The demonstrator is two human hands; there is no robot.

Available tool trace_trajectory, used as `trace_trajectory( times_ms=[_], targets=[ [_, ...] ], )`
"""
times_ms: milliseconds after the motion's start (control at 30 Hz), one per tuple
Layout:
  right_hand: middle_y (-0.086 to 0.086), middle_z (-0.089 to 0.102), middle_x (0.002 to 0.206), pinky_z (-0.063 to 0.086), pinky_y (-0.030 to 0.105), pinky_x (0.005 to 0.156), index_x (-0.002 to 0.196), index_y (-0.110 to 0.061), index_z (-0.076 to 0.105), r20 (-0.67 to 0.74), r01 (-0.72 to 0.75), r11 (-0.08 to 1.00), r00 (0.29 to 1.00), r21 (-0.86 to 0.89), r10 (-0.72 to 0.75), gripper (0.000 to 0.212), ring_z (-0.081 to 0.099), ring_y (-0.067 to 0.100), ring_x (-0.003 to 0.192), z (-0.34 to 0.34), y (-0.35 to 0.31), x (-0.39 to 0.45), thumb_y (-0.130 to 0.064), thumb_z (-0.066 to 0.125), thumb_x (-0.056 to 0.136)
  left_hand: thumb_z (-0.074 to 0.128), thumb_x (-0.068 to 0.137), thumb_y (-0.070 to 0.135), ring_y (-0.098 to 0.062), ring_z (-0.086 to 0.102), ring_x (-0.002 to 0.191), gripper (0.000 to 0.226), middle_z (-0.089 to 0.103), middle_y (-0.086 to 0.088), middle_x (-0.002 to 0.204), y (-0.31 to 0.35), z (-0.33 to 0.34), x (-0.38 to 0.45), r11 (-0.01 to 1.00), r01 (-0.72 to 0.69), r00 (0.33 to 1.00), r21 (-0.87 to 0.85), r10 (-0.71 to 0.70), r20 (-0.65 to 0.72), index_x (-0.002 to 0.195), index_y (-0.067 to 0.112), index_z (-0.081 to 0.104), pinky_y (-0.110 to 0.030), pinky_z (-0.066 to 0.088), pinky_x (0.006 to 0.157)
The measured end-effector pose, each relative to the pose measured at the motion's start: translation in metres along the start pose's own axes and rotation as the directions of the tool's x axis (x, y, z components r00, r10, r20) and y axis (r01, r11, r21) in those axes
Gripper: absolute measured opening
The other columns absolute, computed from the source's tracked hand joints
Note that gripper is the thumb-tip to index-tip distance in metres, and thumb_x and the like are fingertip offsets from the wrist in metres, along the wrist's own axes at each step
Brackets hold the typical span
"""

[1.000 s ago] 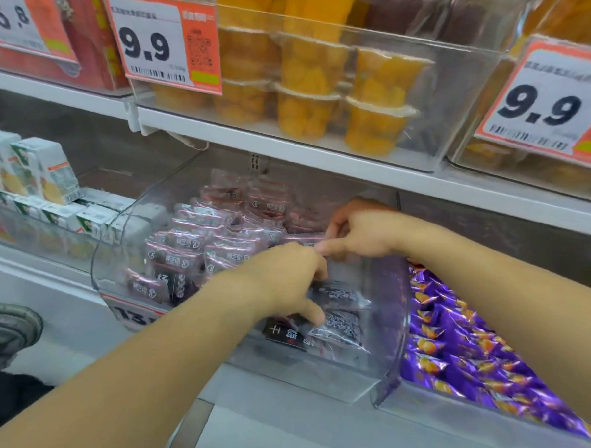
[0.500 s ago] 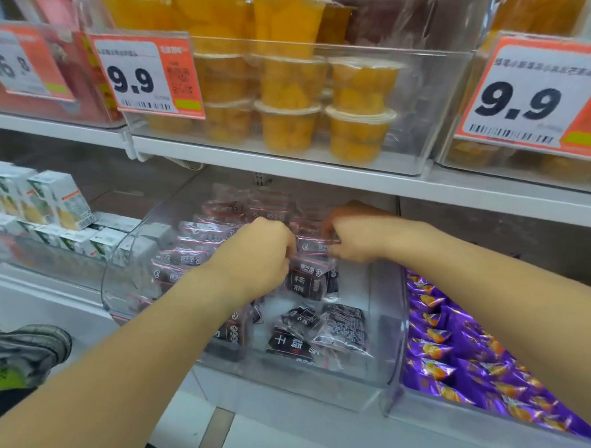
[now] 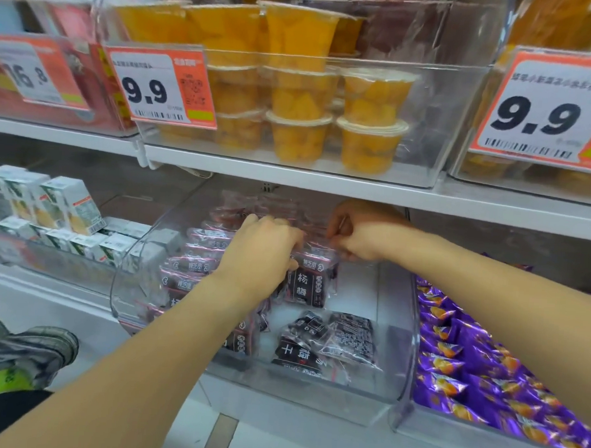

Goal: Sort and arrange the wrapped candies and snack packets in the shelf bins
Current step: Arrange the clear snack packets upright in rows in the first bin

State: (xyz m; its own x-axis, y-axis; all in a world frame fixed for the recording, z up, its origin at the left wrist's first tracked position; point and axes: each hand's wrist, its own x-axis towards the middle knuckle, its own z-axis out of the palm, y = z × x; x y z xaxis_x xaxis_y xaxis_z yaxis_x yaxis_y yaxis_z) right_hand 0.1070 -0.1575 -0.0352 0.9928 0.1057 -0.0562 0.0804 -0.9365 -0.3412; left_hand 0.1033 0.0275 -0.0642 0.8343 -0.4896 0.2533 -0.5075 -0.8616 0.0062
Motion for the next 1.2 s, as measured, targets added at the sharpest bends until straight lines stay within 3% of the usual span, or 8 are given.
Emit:
trace_trajectory(
  times_ms=[200, 367, 533, 633, 767, 967, 1133, 1200],
  targets=[
    [0.003, 0.067, 0.104, 0.055, 0.032, 0.08, 0.108, -0.015, 0.066, 0.003, 0.015, 1.0, 1.0, -0.006, -0.015, 0.026, 0.064, 0.022, 0.084, -0.003, -0.01, -0.003, -0.005, 0.046, 0.094, 0.071, 0.088, 0.018, -0.026, 0.059, 0.101, 0.021, 0.066, -0.005, 0.106, 0.005, 0.002, 0.011, 0.998, 0.041, 0.998, -0.046, -0.038, 0.049, 0.109, 0.015, 0.068, -0.035, 0.04, 0.091],
    [-0.002, 0.068, 0.081, 0.052, 0.029, 0.069, 0.089, -0.021, 0.064, -0.128, 0.168, 0.985, 0.977, -0.035, -0.171, 0.01, 0.063, 0.018, 0.077, -0.004, -0.021, -0.029, -0.031, 0.063, 0.091, 0.072, 0.085, 0.009, -0.031, 0.06, 0.108, 0.045, 0.059, -0.007, 0.12, 0.0, 0.0, 0.01, 0.988, 0.017, 0.996, -0.152, -0.003, 0.088, 0.127, 0.016, 0.06, -0.041, 0.047, 0.092],
    [-0.011, 0.067, 0.102, 0.052, 0.028, 0.078, 0.111, -0.029, 0.063, 0.484, 0.218, 0.958, 0.869, -0.185, -0.105, 0.066, 0.063, 0.009, 0.086, -0.011, -0.025, -0.053, -0.064, 0.085, 0.059, 0.062, 0.093, 0.022, -0.031, 0.054, 0.115, 0.046, 0.055, -0.01, 0.122, 0.002, -0.004, 0.004, 0.994, 0.022, 0.987, -0.109, -0.004, 0.159, 0.137, 0.02, 0.053, -0.043, 0.043, 0.099],
    [-0.005, 0.058, 0.114, 0.046, 0.031, 0.076, 0.128, -0.026, 0.054, 0.597, 0.319, 0.855, 0.802, -0.408, -0.014, 0.089, 0.055, 0.017, 0.097, 0.003, -0.026, -0.06, -0.064, 0.087, 0.055, 0.059, 0.094, 0.033, -0.03, 0.049, 0.117, 0.051, 0.052, -0.009, 0.121, 0.004, -0.006, -0.001, 0.999, 0.001, 0.992, -0.053, 0.005, 0.125, 0.141, 0.019, 0.045, -0.043, 0.037, 0.101],
    [-0.008, 0.058, 0.089, 0.042, 0.025, 0.059, 0.121, -0.022, 0.058, 0.557, 0.365, 0.856, 0.823, -0.366, -0.113, 0.065, 0.056, 0.017, 0.092, 0.009, -0.027, -0.062, -0.045, 0.086, 0.067, 0.068, 0.087, 0.04, -0.025, 0.054, 0.107, 0.045, 0.058, -0.003, 0.109, 0.005, -0.008, -0.006, 0.998, -0.045, 0.998, -0.031, 0.044, -0.042, 0.124, 0.019, 0.055, -0.039, 0.039, 0.095],
    [-0.009, 0.071, 0.088, 0.053, 0.025, 0.074, 0.101, -0.028, 0.07, 0.303, 0.33, 0.91, 0.92, -0.251, -0.25, 0.026, 0.058, 0.0, 0.073, -0.019, -0.022, -0.061, -0.029, 0.072, 0.075, 0.076, 0.081, 0.028, -0.027, 0.059, 0.08, 0.028, 0.056, 0.0, 0.085, 0.008, -0.008, -0.006, 0.983, 0.052, 0.995, -0.176, -0.065, -0.07, 0.077, 0.021, 0.049, -0.04, 0.052, 0.073],
    [-0.009, 0.074, 0.089, 0.056, 0.025, 0.074, 0.102, -0.027, 0.072, 0.093, 0.212, 0.975, 0.974, -0.069, -0.205, 0.026, 0.068, 0.006, 0.08, -0.015, -0.016, -0.042, -0.014, 0.063, 0.081, 0.069, 0.087, 0.02, -0.024, 0.066, 0.083, 0.004, 0.071, -0.003, 0.086, 0.004, -0.007, -0.005, 0.943, 0.061, 0.997, -0.327, -0.042, 0.065, 0.09, 0.016, 0.069, -0.04, 0.056, 0.08],
    [-0.007, 0.074, 0.088, 0.053, 0.02, 0.069, 0.1, -0.023, 0.072, 0.035, 0.169, 0.985, 0.985, -0.016, -0.168, 0.024, 0.066, 0.004, 0.074, -0.003, -0.018, -0.037, -0.01, 0.059, 0.084, 0.061, 0.09, 0.005, -0.018, 0.066, 0.095, 0.024, 0.073, -0.001, 0.101, -0.003, -0.013, -0.013, 0.932, 0.037, 0.99, -0.361, 0.016, 0.143, 0.107, 0.017, 0.072, -0.031, 0.053, 0.091]
  ],
)
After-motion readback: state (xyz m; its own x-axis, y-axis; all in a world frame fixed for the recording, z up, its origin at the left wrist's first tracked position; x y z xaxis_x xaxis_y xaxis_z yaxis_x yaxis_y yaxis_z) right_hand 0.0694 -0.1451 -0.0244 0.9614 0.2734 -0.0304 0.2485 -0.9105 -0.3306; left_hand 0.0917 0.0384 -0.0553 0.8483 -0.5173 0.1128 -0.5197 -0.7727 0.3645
